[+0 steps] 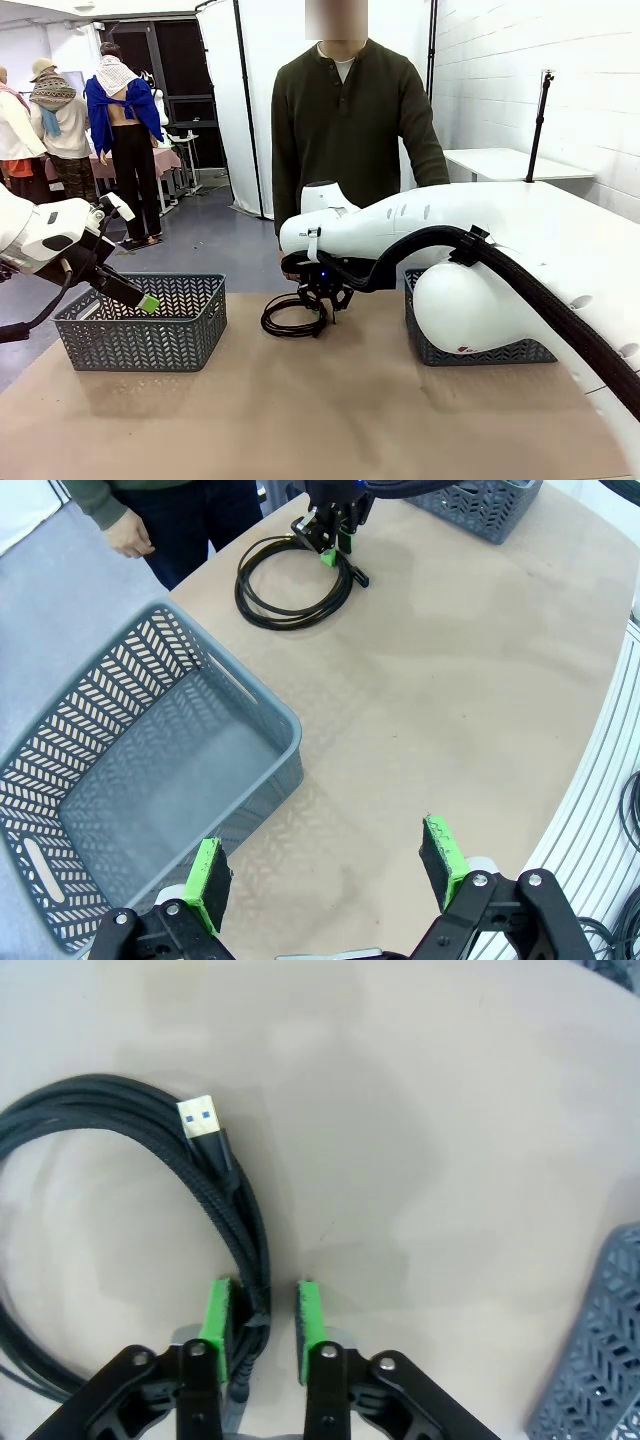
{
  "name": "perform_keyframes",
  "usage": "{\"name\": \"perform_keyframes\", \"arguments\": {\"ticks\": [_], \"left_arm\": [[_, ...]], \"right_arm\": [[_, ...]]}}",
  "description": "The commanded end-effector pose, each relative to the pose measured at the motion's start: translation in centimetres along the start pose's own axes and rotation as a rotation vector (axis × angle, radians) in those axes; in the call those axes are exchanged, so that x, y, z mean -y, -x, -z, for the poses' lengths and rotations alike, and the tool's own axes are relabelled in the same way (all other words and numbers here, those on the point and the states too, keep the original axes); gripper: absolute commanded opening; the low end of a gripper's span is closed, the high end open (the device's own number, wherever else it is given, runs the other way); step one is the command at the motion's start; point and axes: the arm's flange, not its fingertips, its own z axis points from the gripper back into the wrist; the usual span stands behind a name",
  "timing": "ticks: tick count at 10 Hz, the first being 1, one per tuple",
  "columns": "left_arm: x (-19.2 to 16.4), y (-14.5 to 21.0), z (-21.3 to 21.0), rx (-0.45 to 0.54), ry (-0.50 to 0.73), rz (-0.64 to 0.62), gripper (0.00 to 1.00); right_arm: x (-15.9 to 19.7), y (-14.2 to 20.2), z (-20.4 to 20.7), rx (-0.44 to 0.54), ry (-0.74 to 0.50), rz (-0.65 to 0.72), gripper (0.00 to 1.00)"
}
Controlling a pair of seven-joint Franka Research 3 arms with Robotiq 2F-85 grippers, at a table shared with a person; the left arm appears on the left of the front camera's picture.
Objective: Organize the cables according to human instructions.
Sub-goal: Pick up a bundle of cables and place it in the basket indicated by the human.
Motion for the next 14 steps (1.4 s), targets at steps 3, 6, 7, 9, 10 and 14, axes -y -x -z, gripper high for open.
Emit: {"name": "perform_keyframes", "arguments": {"ticks": [3, 6, 7, 9, 10, 14], "left_arm": [[-0.1, 0.1, 0.1, 0.004, 0.008, -0.018, 1.0], [-0.1, 0.1, 0.1, 0.004, 0.008, -0.018, 1.0], [-0.1, 0.1, 0.1, 0.004, 0.008, -0.018, 1.0], [-0.1, 0.1, 0.1, 0.004, 0.008, -0.018, 1.0], [-0.1, 0.1, 0.1, 0.004, 0.008, -0.018, 1.0], [-0.1, 0.1, 0.1, 0.004, 0.008, -0.018, 1.0]], "right_arm": [[-0.1, -1.1, -0.9, -0.031, -0.04, -0.028, 0.0], [0.9, -1.3, -2.4, -0.033, -0.048, -0.026, 0.0], [1.6, -1.5, -4.4, -0.017, -0.062, -0.042, 0.0], [2.8, -1.5, -8.3, -0.015, -0.064, -0.15, 0.0], [3.5, -1.3, -10.1, -0.017, -0.067, -0.242, 0.0], [7.0, 0.1, -16.3, -0.042, -0.006, -0.73, 0.0]]}}
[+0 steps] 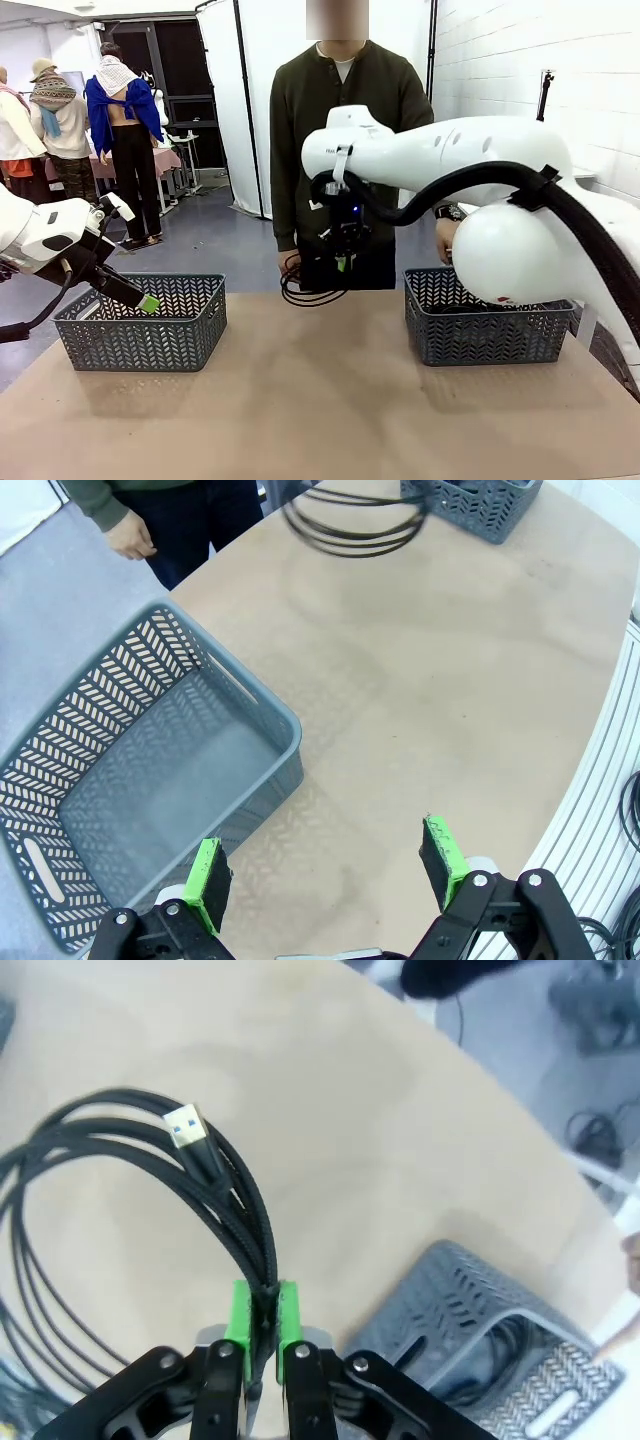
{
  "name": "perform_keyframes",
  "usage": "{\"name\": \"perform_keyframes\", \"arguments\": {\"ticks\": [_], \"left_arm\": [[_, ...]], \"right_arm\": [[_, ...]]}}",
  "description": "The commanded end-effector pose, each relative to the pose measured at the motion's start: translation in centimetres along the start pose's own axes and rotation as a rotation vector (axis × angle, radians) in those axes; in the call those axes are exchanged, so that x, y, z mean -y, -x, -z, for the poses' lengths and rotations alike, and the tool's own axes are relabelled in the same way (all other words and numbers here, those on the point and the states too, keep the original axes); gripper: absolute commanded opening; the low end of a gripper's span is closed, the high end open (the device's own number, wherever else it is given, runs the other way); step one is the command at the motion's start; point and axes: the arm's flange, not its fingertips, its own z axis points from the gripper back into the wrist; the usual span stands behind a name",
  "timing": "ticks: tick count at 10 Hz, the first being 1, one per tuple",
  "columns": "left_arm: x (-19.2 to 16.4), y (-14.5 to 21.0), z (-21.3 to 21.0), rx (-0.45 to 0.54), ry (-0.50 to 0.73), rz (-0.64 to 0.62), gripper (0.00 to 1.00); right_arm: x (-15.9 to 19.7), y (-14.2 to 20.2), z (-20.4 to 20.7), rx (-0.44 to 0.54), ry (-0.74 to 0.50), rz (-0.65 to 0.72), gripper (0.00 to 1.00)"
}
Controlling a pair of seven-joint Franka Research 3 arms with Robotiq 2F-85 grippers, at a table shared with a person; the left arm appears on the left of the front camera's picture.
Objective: Organize the cables according to human instructions.
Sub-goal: Pick up a bundle of cables and place it in the basket indicated by the human.
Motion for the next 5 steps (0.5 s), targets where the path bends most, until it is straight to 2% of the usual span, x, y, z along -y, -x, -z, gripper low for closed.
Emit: {"name": "perform_keyframes", "arguments": {"ticks": [1, 3, 5], "left_arm": [[-0.1, 0.1, 0.1, 0.004, 0.008, -0.018, 1.0], [-0.1, 0.1, 0.1, 0.004, 0.008, -0.018, 1.0], [-0.1, 0.1, 0.1, 0.004, 0.008, -0.018, 1.0]], "right_arm": [[1.6, 1.7, -1.9, -0.053, 0.049, -0.23, 0.0], [3.0, 3.1, -3.4, -0.074, 0.03, -0.428, 0.0], [4.1, 4.3, -4.3, -0.109, -0.042, -0.602, 0.0]]}}
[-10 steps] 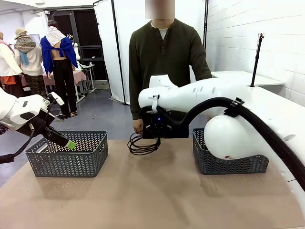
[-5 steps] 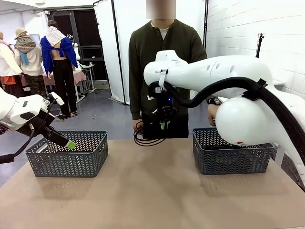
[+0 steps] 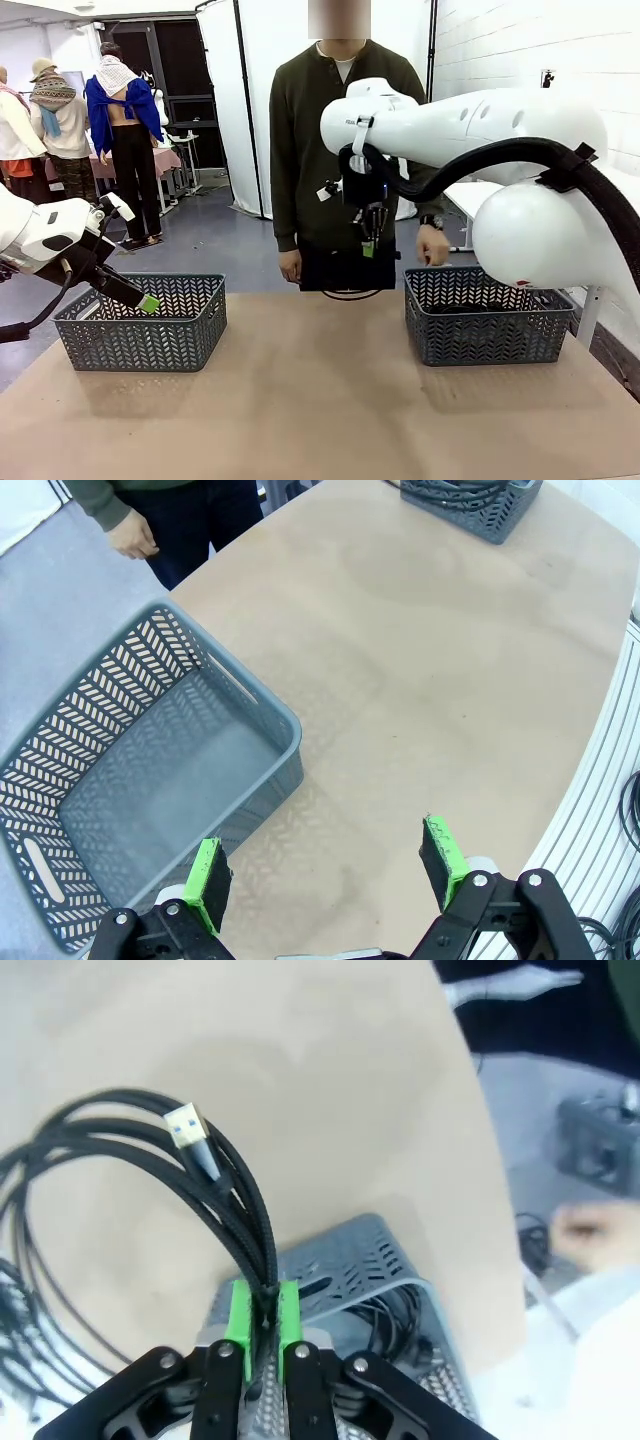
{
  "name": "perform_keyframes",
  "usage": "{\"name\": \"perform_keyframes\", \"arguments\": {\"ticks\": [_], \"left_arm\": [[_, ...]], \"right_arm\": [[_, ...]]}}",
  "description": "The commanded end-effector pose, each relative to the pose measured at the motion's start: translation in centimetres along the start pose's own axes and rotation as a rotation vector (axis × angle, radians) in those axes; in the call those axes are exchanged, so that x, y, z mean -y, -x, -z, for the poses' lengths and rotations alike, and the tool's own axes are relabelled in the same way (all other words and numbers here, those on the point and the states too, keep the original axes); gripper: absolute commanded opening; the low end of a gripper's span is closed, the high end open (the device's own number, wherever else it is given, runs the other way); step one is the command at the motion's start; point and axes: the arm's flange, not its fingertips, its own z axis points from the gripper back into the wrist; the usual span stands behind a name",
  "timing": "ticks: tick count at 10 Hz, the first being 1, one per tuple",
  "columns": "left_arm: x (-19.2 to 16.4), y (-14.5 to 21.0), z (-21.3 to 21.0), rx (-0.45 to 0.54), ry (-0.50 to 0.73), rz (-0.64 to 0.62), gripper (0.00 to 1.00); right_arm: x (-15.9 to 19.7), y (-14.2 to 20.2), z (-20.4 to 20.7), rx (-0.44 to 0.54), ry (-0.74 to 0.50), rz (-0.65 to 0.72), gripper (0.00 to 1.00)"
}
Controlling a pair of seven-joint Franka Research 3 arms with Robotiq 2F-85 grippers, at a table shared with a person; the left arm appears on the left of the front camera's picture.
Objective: Organize the cables according to human instructions.
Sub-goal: Pick up a bundle of cables and place it in the basket indicated by the human.
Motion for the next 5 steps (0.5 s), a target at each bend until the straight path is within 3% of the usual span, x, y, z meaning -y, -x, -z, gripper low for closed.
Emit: {"name": "perform_keyframes", "arguments": {"ticks": [1, 3, 5], "left_arm": [[-0.2, 0.1, 0.1, 0.004, 0.008, -0.018, 1.0], [-0.2, 0.1, 0.1, 0.004, 0.008, -0.018, 1.0], [-0.2, 0.1, 0.1, 0.004, 0.008, -0.018, 1.0]], "right_arm": [[-0.3, 1.3, 0.0, -0.03, -0.056, -0.131, 0.0], [-1.1, 0.8, 0.1, -0.033, -0.107, -0.135, 0.0], [0.1, 0.9, 0.0, -0.022, -0.039, -0.125, 0.0]]}}
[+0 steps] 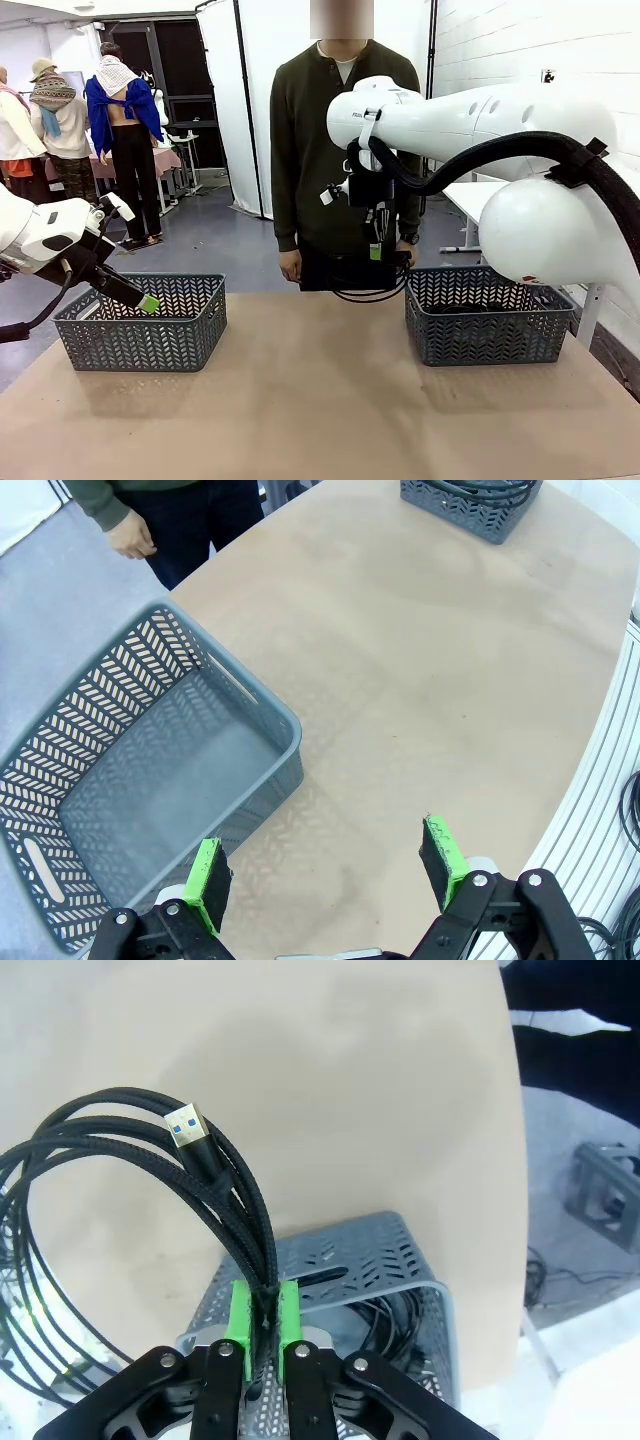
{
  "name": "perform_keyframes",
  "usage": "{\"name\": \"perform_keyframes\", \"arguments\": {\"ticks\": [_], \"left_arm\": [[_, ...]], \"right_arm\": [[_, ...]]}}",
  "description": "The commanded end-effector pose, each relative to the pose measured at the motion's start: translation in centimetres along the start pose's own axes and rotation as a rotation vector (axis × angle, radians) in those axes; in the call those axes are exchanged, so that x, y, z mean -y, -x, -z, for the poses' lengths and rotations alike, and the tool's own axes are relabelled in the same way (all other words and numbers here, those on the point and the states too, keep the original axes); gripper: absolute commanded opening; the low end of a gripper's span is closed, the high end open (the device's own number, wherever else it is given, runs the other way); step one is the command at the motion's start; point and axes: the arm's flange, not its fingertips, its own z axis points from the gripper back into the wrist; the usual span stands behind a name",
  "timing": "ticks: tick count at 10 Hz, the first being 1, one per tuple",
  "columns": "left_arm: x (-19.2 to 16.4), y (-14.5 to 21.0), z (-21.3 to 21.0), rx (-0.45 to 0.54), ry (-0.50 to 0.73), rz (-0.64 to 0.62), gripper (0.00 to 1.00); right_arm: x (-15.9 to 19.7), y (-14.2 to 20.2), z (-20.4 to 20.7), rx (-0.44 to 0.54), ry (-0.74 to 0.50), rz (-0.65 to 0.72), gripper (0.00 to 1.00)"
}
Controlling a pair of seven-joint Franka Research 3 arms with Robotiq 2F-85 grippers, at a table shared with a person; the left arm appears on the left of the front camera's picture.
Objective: Organize the cables according to human instructions.
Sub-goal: Pick up a bundle of cables and place it in the basket indicated by the human.
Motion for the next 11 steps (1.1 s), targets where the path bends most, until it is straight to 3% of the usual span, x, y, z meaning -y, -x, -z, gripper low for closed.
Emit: {"name": "perform_keyframes", "arguments": {"ticks": [1, 4, 11], "left_arm": [[-0.2, 0.1, 0.1, 0.004, 0.008, -0.018, 1.0], [-0.2, 0.1, 0.1, 0.004, 0.008, -0.018, 1.0], [-0.2, 0.1, 0.1, 0.004, 0.008, -0.018, 1.0]], "right_arm": [[0.3, 0.1, -0.2, 0.008, 0.019, 0.012, 0.0], [0.7, 1.0, 0.0, -0.008, 0.009, -0.056, 0.0], [5.4, 10.4, -0.3, -0.004, 0.042, -0.217, 0.0]]}}
